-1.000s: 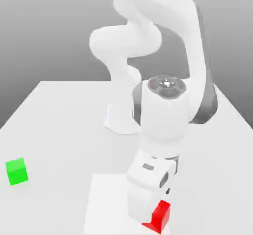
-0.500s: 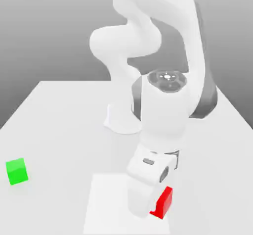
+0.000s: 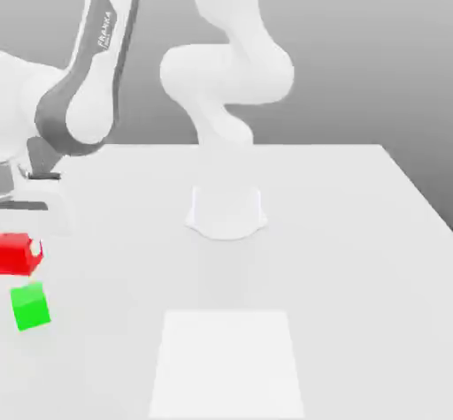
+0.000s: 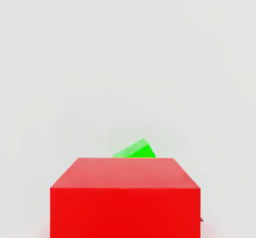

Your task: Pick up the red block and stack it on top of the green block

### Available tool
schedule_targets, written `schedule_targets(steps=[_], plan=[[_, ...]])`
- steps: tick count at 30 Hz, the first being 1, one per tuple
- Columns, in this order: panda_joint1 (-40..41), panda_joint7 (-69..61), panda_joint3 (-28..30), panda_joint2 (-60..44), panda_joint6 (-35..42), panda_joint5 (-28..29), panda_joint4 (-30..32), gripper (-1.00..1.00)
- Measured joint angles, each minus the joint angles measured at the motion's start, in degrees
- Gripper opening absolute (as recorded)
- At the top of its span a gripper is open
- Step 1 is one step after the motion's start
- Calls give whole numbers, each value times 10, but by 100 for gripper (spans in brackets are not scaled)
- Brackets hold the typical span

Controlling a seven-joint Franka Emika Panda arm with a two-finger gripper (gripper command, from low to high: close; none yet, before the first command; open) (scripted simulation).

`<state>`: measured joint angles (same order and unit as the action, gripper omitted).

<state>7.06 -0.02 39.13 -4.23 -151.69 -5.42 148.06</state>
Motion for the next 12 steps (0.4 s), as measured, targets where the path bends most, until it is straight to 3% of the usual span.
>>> schedule_targets(steps=[9, 10, 12], plan=[[53, -104, -78, -99, -67, -146, -9, -100], [60, -114, -88, -108, -72, -159, -9, 100], [60, -114, -88, -108, -72, -159, -9, 100]])
